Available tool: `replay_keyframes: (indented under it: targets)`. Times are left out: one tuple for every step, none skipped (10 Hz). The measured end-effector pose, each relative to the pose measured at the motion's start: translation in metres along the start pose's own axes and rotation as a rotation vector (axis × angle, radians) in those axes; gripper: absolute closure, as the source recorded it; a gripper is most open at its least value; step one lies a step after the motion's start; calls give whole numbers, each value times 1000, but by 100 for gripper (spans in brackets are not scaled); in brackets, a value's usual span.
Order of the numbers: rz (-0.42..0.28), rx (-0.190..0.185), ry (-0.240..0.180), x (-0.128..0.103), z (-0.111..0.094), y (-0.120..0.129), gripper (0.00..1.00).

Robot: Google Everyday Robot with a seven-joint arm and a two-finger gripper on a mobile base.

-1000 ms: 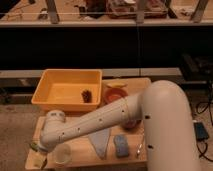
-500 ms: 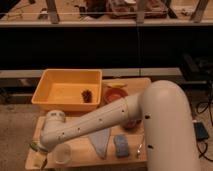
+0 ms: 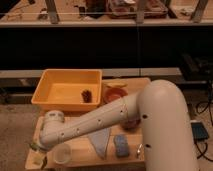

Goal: Place pepper in tray

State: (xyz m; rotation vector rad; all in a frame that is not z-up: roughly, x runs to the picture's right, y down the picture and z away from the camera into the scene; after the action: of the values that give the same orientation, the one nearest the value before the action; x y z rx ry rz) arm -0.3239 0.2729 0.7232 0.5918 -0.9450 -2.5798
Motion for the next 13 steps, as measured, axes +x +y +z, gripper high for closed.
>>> replay_keyframes:
  targets:
    - [1, -8, 4, 3, 2, 5, 20]
    - [2, -10, 10, 4, 5, 8, 20]
    - [-6, -5, 17, 7, 8, 8, 20]
    - [-18, 1, 23, 10, 10, 7, 20]
    - [-27, 11, 28, 13, 13, 7, 20]
    - [-36, 24, 30, 16, 16, 6, 20]
    - [-49, 35, 30, 21, 21, 4, 20]
    - [-65, 49, 29, 28, 28, 0, 20]
    - [-72, 59, 28, 27, 35, 0, 20]
    - [-71, 64, 30, 25, 38, 0, 20]
    - [-69, 68, 33, 23, 40, 0, 20]
    - [-68, 73, 38, 20, 43, -1, 20]
    - [-68, 72, 41, 17, 44, 0, 20]
